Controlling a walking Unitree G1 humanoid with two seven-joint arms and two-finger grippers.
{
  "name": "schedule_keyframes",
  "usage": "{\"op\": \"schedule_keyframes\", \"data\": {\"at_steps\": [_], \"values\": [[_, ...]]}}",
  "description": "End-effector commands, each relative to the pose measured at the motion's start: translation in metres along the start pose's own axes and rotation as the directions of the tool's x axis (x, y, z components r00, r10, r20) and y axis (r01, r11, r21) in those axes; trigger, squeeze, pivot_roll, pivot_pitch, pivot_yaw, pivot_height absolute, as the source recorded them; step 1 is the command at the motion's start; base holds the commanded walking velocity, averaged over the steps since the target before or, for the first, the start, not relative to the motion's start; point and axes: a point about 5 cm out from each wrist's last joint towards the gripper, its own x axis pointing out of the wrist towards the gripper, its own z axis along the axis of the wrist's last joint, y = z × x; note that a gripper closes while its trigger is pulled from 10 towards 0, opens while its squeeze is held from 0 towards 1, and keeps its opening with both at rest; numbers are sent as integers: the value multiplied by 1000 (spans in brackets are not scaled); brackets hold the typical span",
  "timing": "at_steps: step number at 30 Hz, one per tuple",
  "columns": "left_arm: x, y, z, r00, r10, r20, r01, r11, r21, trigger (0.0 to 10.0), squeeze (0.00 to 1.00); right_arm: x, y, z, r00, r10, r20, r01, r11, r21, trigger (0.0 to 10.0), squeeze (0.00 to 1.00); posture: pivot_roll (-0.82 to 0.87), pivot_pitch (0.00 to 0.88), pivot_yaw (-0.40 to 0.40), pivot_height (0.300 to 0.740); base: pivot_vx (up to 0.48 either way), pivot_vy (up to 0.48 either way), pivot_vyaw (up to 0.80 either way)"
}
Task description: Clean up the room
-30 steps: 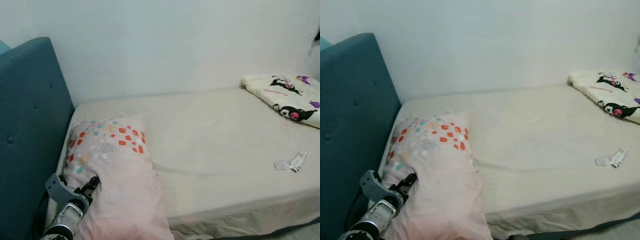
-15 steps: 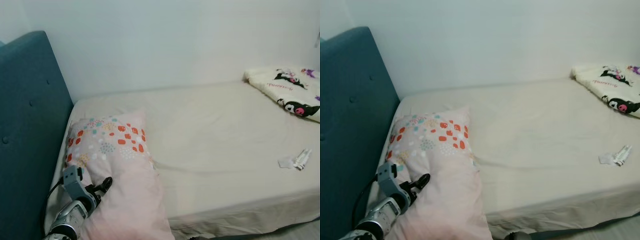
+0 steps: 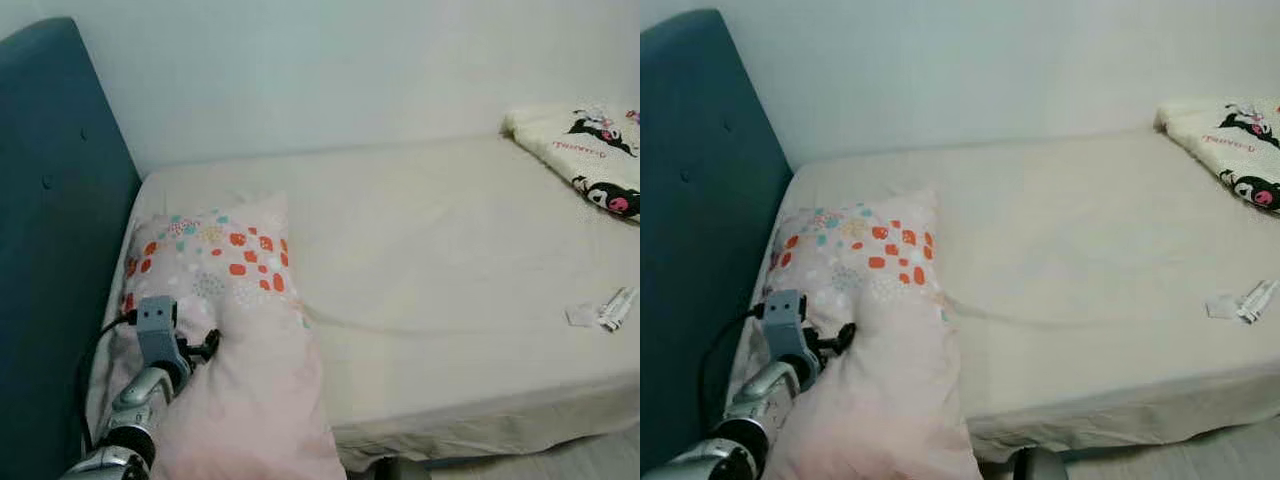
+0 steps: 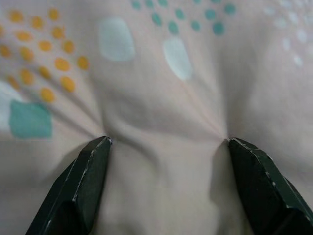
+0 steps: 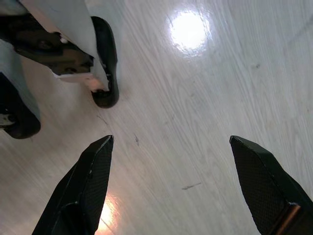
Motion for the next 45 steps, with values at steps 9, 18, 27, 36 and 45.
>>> {"op": "schedule_keyframes", "data": {"at_steps": [9, 18, 27, 36, 45], "values": [[-14, -12, -56, 954, 144, -262, -97, 979, 181, 10000, 0, 0, 0, -2, 1000, 1, -7, -1, 999, -35, 10000, 0, -49, 132, -17, 621, 0, 0, 0], [-12, -18, -59, 932, 220, -288, -94, 915, 393, 10000, 0, 0, 3, 1, 1000, 7, 5, -7, 1000, -23, 10000, 0, -58, 134, -6, 621, 0, 0, 0], [-15, -20, -69, 885, 272, -378, -113, 913, 393, 10000, 0, 0, 0, 0, 1000, 3, 9, -2, 1000, -16, 10000, 0, -71, 146, -6, 621, 0, 0, 0], [-20, -5, -70, 826, 378, -419, -245, 909, 338, 9686, 0, 0, -2, 3, 1000, 0, 20, 1, 1000, -12, 10000, 0, -81, 149, -6, 621, 0, 0, 0], [-30, 6, -80, 775, 413, -478, -256, 897, 359, 0, 0, 0, -2, 13, 999, 2, 52, -3, 1000, 7, 10000, 0, -89, 153, 1, 621, 0, 0, 0]]}}
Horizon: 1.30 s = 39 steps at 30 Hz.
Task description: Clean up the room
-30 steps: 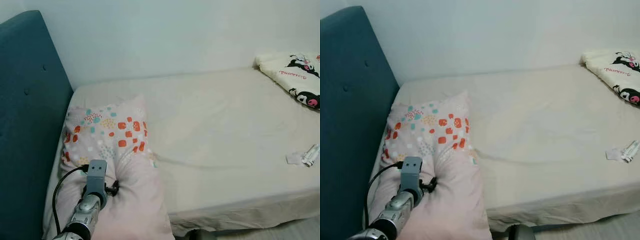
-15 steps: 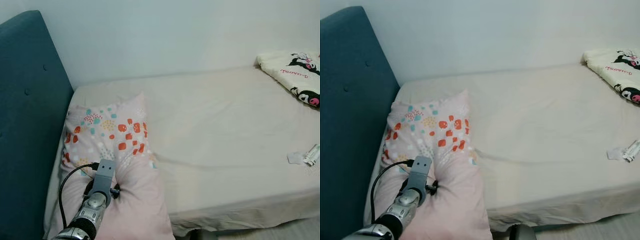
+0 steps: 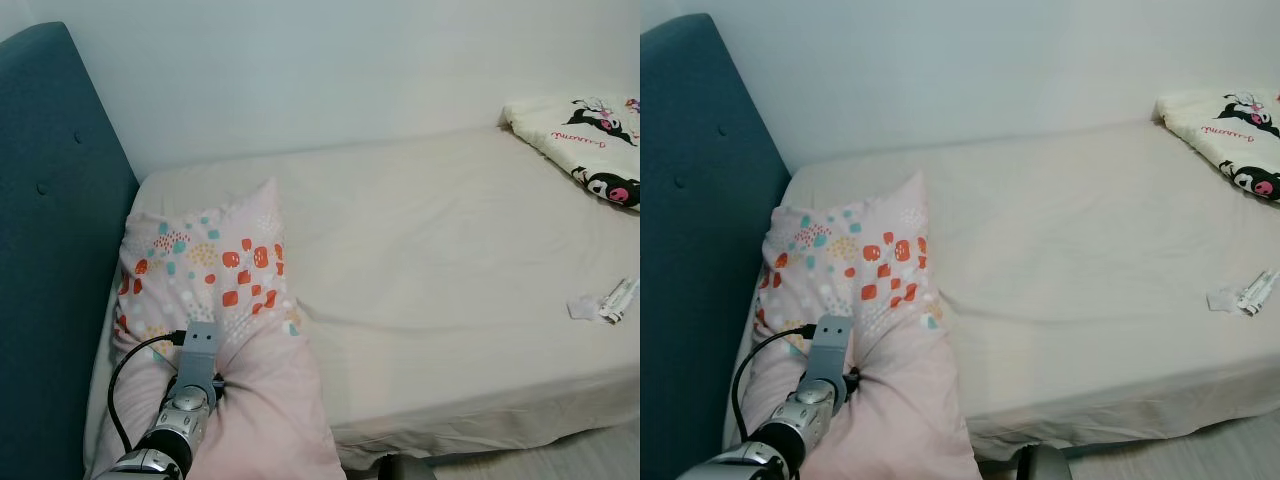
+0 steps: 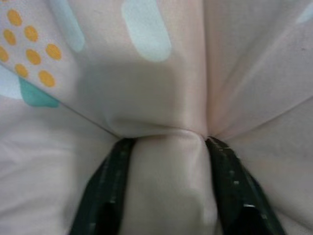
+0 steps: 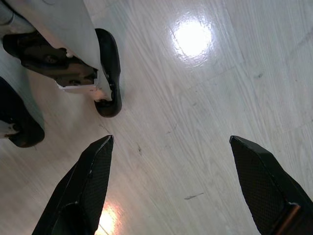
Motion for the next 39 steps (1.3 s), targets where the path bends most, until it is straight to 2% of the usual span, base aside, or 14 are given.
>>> {"op": "schedule_keyframes", "data": {"at_steps": [1, 11, 17, 19, 20, 22, 23, 25, 28, 29, 33, 35, 37, 39], "values": [[-8, 5, -59, 971, 5, -239, 6, 999, 44, 0, 0, 0, 1, 1, 1000, 2, 12, -2, 1000, 17, 10000, 0, -89, 153, 2, 621, 0, 0, 0], [-10, 9, -72, 961, 6, -278, 8, 999, 51, 0, 0, 1, 1, 10, 999, 4, 35, -5, 1000, 31, 10000, 0, -86, 145, 2, 621, 0, 0, 0], [-9, 9, -67, 967, -5, -254, 10, 1000, 17, 0, 0, 1, 2, 16, 999, 4, 47, -6, 999, 35, 10000, 0, -84, 136, 1, 621, 0, 0, 0], [-4, -1, -36, 991, -74, -108, 69, 997, -47, 0, 0, 2, 3, 19, 999, 4, 54, -6, 999, 39, 10000, 0, -82, 127, -2, 621, 0, 0, 0], [-4, -1, -36, 991, -74, -108, 69, 997, -47, 0, 0, 2, 3, 19, 999, 4, 54, -6, 999, 39, 10000, 0, -82, 127, -2, 621, 0, 0, 0], [-1, -8, -1, 991, -125, 52, 127, 991, -50, 0, 0, 2, 4, 22, 998, 5, 60, -7, 999, 42, 10000, 0, -81, 121, -3, 621, 0, 0, 0], [-1, -9, 7, 987, -132, 91, 136, 990, -40, 0, 0, 2, 4, 22, 998, 5, 61, -7, 999, 43, 10000, 0, -80, 120, -3, 621, 0, 0, 0], [-1, -9, 20, 982, -129, 136, 136, 990, -47, 0, 0, 2, 5, 23, 998, 5, 64, -8, 999, 44, 10000, 0, -82, 119, -1, 621, 0, 0, 0], [-3, 5, 80, 942, -56, 330, 103, 987, -126, 0, 0, 2, 5, 28, 997, 5, 77, -9, 999, 50, 10000, 0, -81, 113, -1, 621, 0, 0, 0], [-3, 5, 80, 942, -56, 330, 103, 987, -126, 0, 0, 2, 5, 28, 997, 5, 77, -9, 999, 50, 10000, 0, -81, 113, -1, 621, 0, 0, 0], [-16, 15, 147, 848, -9, 529, 69, 993, -94, 0, 0, 2, 7, 33, 996, 8, 90, -13, 999, 51, 10000, 0, -85, 113, -1, 621, 0, 0, 0], [-29, 33, 191, 777, 73, 626, 4, 993, -121, 0, 0, 2, 8, 37, 995, 11, 100, -16, 999, 50, 10000, 0, -85, 115, -2, 621, 0, 0, 0], [-33, 38, 202, 759, 96, 644, -9, 991, -136, 0, 0, 2, 8, 38, 995, 12, 103, -17, 999, 50, 10000, 0, -85, 115, -2, 621, 0, 0, 0], [-47, 59, 232, 697, 177, 695, -64, 980, -186, 0, 0, 3, 9, 39, 994, 13, 106, -19, 999, 50, 10000, 0, -94, 120, 0, 621, 0, 0, 0]]}}
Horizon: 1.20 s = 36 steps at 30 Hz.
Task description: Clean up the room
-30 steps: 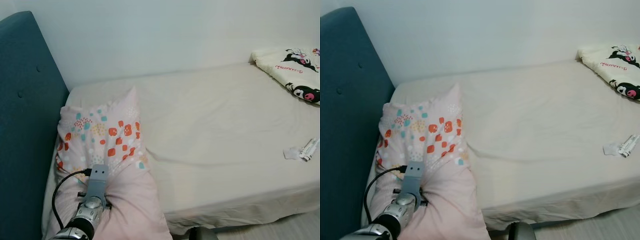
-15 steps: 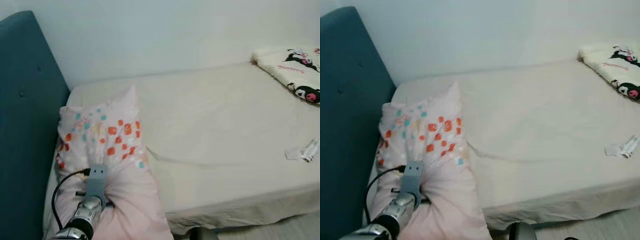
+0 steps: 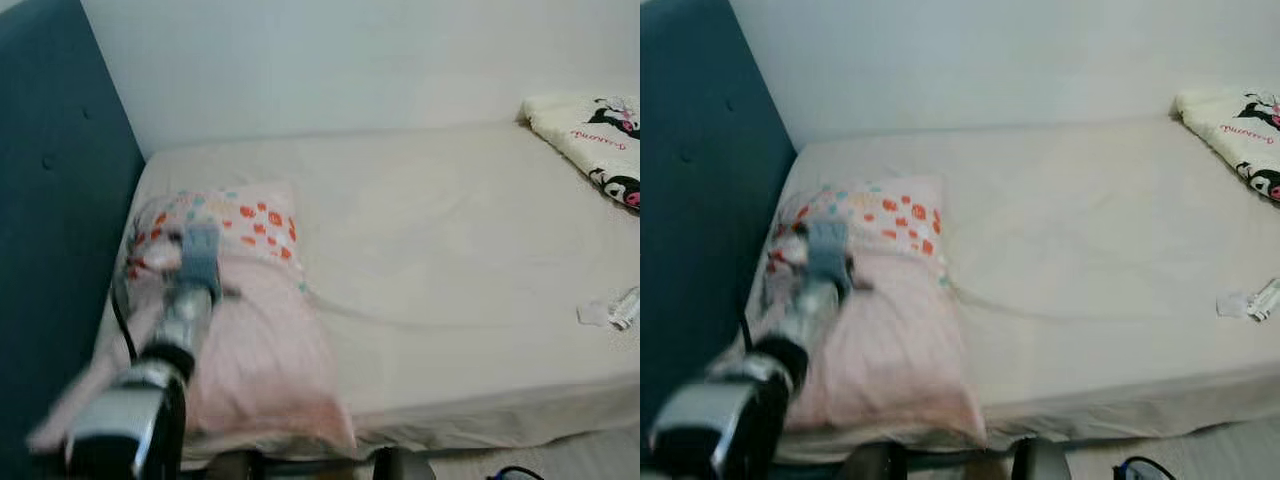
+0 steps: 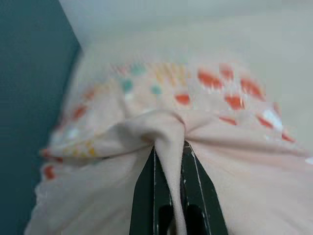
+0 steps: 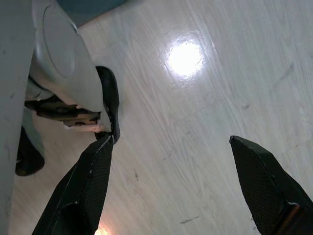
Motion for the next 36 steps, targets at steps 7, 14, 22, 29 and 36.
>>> {"op": "schedule_keyframes", "data": {"at_steps": [7, 14, 22, 29, 36], "values": [[18, 65, 85, 946, 218, 241, -228, 973, 14, 0, 0, -1, -1, -3, 1000, -4, 0, 4, 1000, 17, 10000, 0, -95, 124, 5, 621, 0, 0, 0], [17, 88, 97, 913, 300, 278, -317, 948, 20, 0, 0, -1, -2, -3, 1000, -6, 1, 6, 1000, 18, 10000, 0, -96, 124, 7, 621, 0, 0, 0], [-5, 137, 43, 841, 481, 246, -504, 863, 34, 0, 0, 0, -1, 4, 1000, 5, 13, -5, 1000, -1, 10000, 0, -88, 112, -11, 621, 0, 0, 0], [-25, 119, -41, 916, 399, 38, -397, 891, 222, 0, 0, 1, 3, 7, 1000, 15, 20, -14, 1000, -4, 10000, 0, -91, 123, -15, 621, 0, 0, 0], [-81, 106, -143, 875, 372, -310, -283, 912, 295, 0, 0, 0, 2, -4, 1000, 23, 1, -23, 1000, -10, 10000, 0, -99, 142, -12, 621, 0, 0, 0]]}}
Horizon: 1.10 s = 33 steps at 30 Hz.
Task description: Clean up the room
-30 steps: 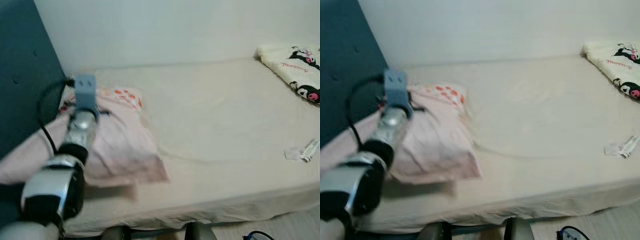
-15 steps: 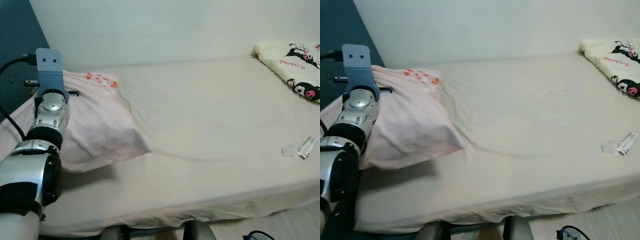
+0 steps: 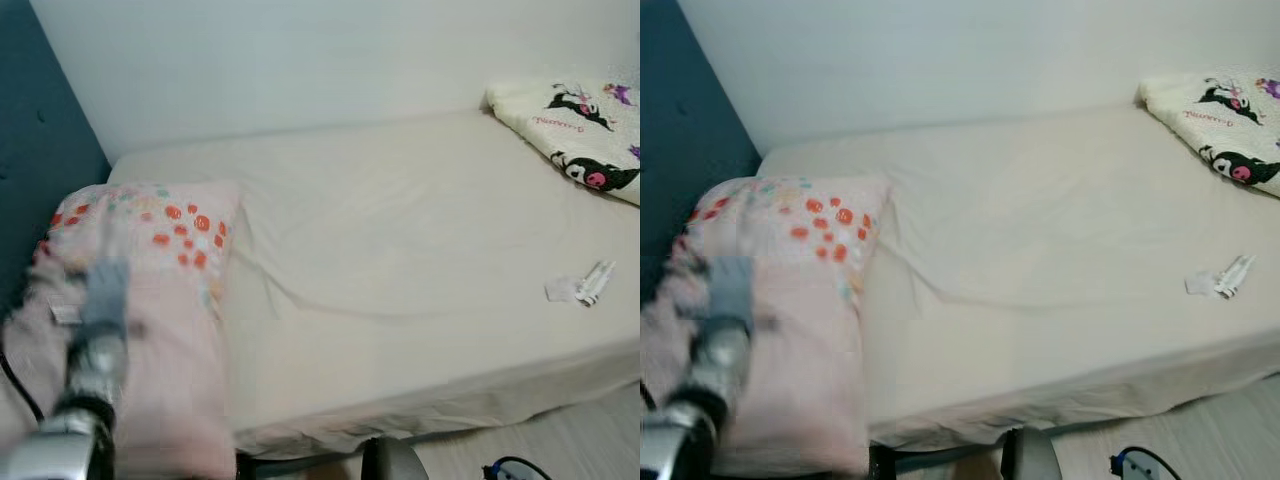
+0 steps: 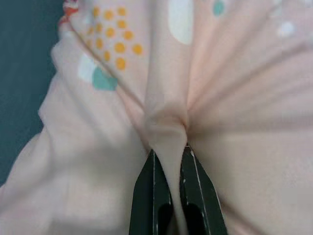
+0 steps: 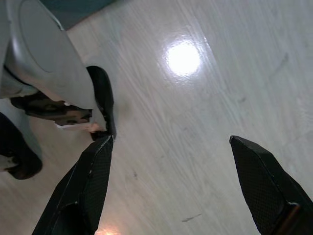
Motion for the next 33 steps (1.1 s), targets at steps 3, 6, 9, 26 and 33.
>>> {"op": "schedule_keyframes", "data": {"at_steps": [3, 6, 9, 26, 33], "values": [[-5, -3, -17, 996, -24, -82, 24, 1000, -7, 2392, 0, -1, -1, -9, 1000, 0, -26, 0, 1000, 5, 10000, 0, -98, 144, -11, 621, 0, 0, 0], [-9, -13, -19, 993, -68, -98, 66, 998, -23, 10000, 0, -1, 0, -10, 1000, 1, -27, -1, 1000, 7, 10000, 0, -99, 144, -9, 621, 0, 0, 0], [-13, -26, -19, 985, -123, -123, 111, 989, -99, 10000, 0, -1, 3, -10, 1000, 5, -26, -5, 1000, 4, 10000, 0, -95, 142, -7, 621, 0, 0, 0], [-20, -54, -12, 947, -295, -128, 262, 939, -224, 10000, 1000, 0, 7, -6, 1000, 10, -16, -10, 1000, 9, 10000, 0, -88, 120, -1, 621, 0, 0, 0], [2, -16, 22, 985, -157, 71, 158, 987, -11, 10000, 1000, 1, 11, 1, 1000, 22, 3, -22, 999, 28, 10000, 0, -84, 108, -8, 621, 0, 0, 0]]}}
